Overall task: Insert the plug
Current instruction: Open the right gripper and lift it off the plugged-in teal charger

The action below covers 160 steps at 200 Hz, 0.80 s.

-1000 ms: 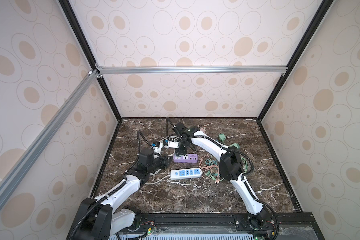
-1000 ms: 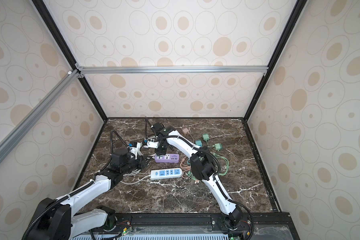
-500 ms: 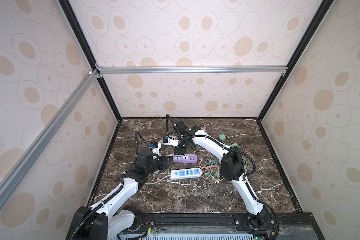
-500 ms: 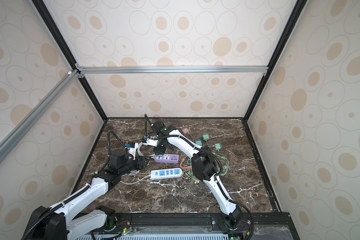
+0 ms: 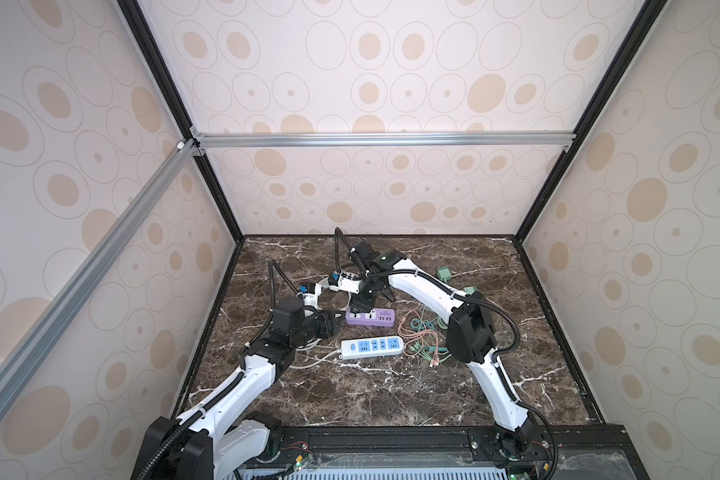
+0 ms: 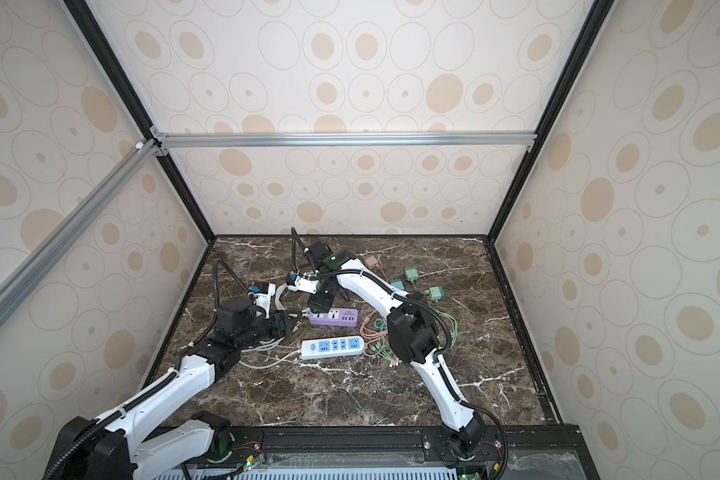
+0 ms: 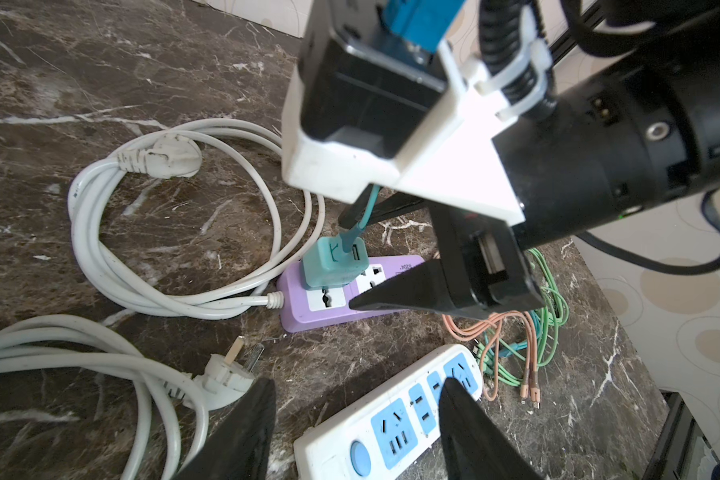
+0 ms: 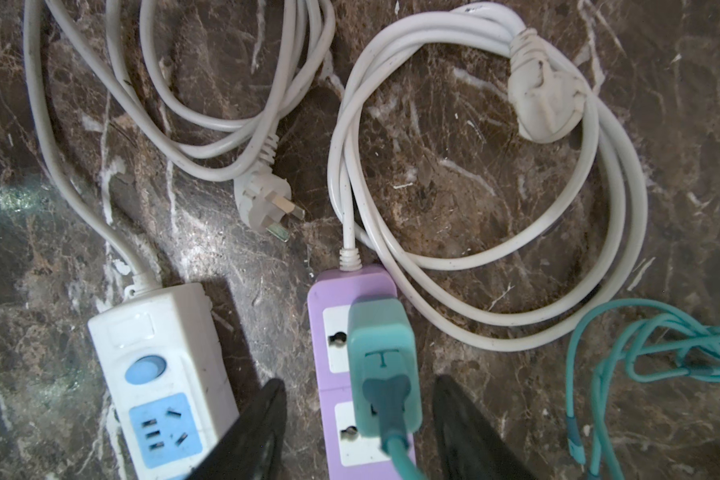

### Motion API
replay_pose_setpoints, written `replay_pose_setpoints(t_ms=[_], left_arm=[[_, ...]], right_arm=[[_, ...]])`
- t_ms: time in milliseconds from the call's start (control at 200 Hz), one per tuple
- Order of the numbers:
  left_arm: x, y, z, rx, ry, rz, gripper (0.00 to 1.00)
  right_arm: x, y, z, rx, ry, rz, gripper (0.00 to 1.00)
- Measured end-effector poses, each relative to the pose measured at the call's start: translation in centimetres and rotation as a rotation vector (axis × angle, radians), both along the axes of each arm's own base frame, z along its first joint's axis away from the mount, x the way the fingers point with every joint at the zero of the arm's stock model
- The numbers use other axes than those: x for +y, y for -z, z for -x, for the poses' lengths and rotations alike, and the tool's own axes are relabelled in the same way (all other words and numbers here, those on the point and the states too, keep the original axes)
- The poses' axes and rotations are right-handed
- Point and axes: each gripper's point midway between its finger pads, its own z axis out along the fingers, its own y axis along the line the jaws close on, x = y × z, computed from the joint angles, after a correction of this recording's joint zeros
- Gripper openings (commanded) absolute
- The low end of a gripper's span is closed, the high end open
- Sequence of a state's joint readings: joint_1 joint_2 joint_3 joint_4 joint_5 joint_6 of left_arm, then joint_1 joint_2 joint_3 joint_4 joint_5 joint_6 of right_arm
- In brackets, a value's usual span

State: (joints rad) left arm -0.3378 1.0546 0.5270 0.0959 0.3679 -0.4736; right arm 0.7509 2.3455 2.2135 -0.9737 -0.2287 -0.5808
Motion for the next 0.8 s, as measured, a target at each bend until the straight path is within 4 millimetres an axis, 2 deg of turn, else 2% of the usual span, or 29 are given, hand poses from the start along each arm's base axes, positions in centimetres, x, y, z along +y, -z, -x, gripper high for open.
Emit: replay_pose_setpoints(t_ms=[655,800], left_arm=[[0.0,-1.1,-0.1,-0.012,0.002,0.001,0.64],[-0.1,-1.5,-0.2,-0.022,0.004,0.001,0.64]], right_arm=[[-2.5,0.3,2.6,0.128,0.073,-0.011,0.68],[-3.1,-0.2,3.2,0.144,0.081,-0.022,0.68]])
